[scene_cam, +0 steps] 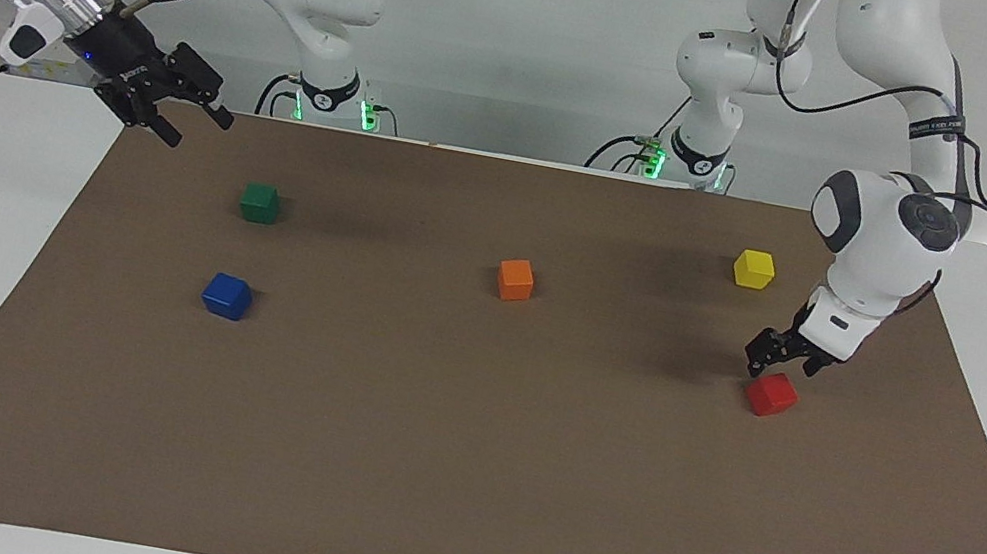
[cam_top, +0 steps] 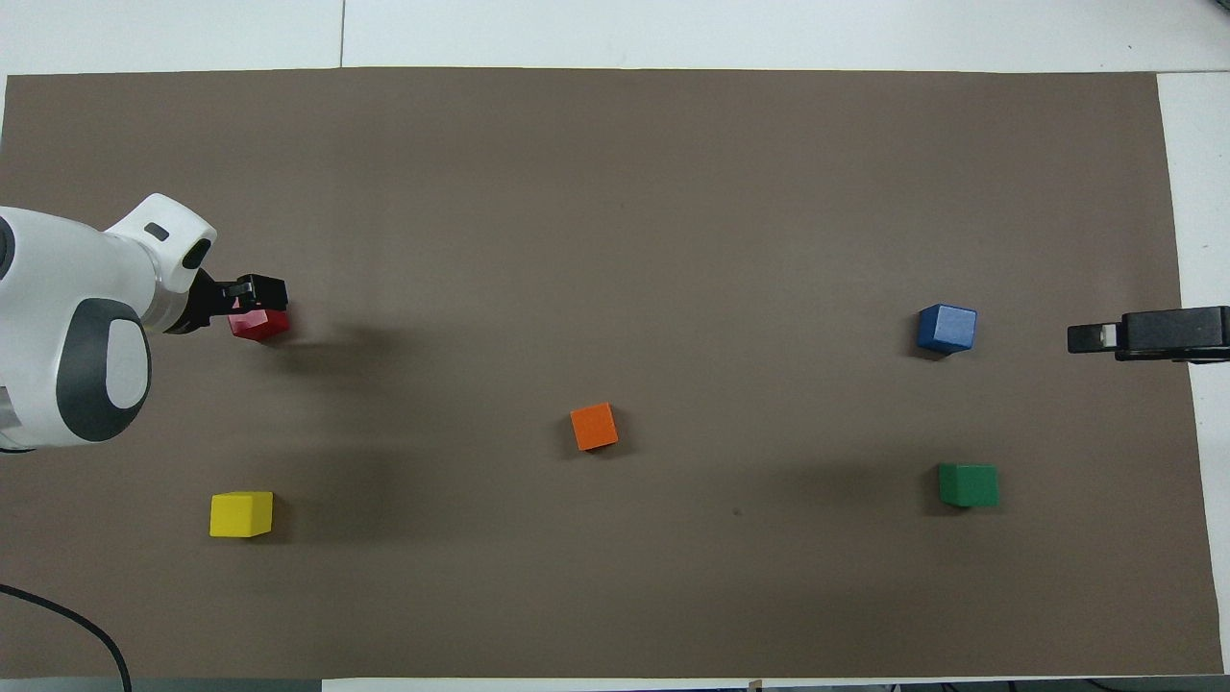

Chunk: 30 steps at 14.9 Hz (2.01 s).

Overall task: Transfer red block to right arm and stack on blue block
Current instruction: 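Reach the left gripper down and grasp the red cube, then carry the red cube toward center while the right gripper approaches it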

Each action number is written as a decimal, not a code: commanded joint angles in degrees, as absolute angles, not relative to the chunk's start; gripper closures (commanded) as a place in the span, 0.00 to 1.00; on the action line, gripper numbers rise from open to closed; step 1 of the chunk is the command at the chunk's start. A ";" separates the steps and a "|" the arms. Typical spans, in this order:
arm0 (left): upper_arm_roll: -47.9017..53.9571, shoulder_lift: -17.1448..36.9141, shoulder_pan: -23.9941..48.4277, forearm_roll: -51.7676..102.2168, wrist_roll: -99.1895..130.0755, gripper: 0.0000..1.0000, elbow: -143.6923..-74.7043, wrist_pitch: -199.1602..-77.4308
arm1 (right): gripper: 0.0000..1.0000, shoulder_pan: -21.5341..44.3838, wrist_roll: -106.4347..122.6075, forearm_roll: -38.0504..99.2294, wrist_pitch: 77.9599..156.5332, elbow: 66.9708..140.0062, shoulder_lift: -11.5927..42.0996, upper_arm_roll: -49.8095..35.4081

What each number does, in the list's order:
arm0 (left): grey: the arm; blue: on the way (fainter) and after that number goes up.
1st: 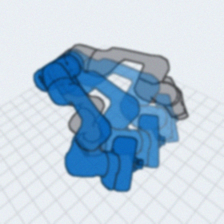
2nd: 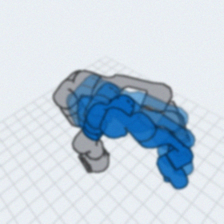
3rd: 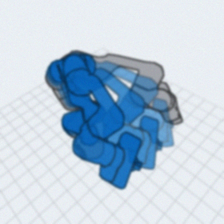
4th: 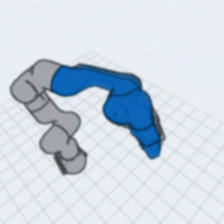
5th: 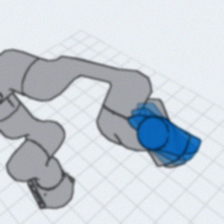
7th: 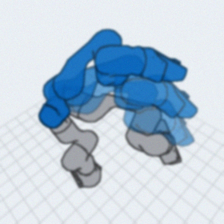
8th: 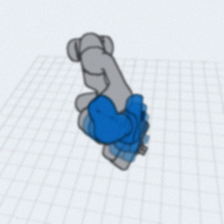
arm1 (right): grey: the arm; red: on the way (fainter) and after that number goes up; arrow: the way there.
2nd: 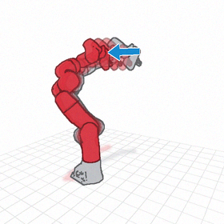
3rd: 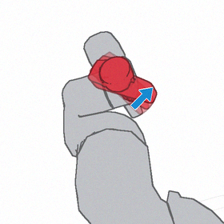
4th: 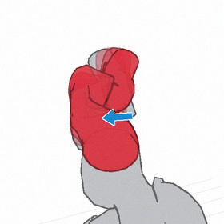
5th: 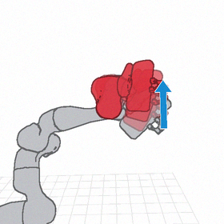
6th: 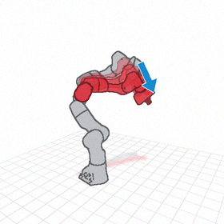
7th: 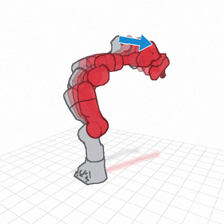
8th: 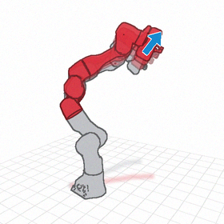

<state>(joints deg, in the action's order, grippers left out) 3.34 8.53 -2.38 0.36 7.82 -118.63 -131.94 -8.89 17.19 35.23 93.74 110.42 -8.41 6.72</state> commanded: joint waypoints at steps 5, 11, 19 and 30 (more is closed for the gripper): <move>3.34 14.15 -3.43 0.70 10.99 0.00 -119.18 -137.64 | 0.00 -8.53 21.26 45.88 95.80 116.45 -10.19 6.42; 3.34 15.03 -3.52 0.79 11.25 1.00 -114.19 -130.03 | 0.00 -9.14 32.77 57.20 92.99 122.95 -10.20 6.33; 5.10 9.41 0.69 10.43 32.13 1.00 -106.28 -107.27 | 0.00 -5.81 38.14 81.97 88.69 131.30 -10.28 6.24; 9.75 -3.07 8.09 53.58 78.45 1.00 -106.96 -100.10 | 0.00 7.81 42.36 107.56 85.79 141.85 -9.76 6.15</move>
